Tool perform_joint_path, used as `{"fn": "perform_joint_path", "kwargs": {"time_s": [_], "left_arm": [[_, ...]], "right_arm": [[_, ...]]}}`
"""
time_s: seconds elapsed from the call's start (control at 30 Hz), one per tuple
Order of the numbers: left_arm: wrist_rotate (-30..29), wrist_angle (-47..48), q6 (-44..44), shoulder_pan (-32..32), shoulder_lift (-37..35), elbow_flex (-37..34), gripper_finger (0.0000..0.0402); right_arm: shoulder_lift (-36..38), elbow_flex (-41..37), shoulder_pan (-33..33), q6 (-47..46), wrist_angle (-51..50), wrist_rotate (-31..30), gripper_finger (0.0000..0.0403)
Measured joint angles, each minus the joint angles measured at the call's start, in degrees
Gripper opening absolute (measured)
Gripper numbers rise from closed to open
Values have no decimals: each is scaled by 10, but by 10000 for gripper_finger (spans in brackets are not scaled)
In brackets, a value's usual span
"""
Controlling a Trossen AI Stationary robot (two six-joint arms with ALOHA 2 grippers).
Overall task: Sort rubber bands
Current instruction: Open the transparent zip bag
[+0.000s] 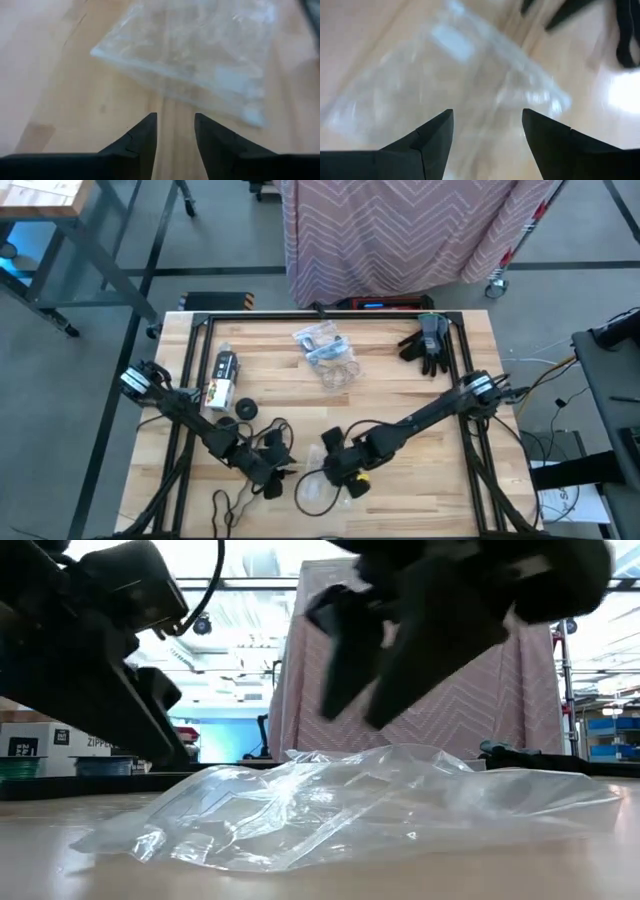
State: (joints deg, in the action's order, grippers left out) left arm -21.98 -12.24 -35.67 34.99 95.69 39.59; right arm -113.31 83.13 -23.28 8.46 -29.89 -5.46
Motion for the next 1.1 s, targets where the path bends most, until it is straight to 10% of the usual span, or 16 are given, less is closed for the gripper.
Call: {"fn": "perform_joint_path", "kwargs": {"time_s": [0.2, 0.6, 0.93, 1.1], "left_arm": [[-14, -28, -11, -6, 49, -1, 116], [21, -91, 32, -5, 68, 10, 116], [37, -87, 27, -4, 68, 11, 115], [68, -66, 20, -4, 61, 11, 118]], "right_arm": [[47, 0, -12, -111, -150, 18, 220], [-21, 0, -59, -192, -139, 145, 215], [13, 0, -16, -144, -193, -133, 210], [33, 0, -10, -152, -195, -103, 208]]}}
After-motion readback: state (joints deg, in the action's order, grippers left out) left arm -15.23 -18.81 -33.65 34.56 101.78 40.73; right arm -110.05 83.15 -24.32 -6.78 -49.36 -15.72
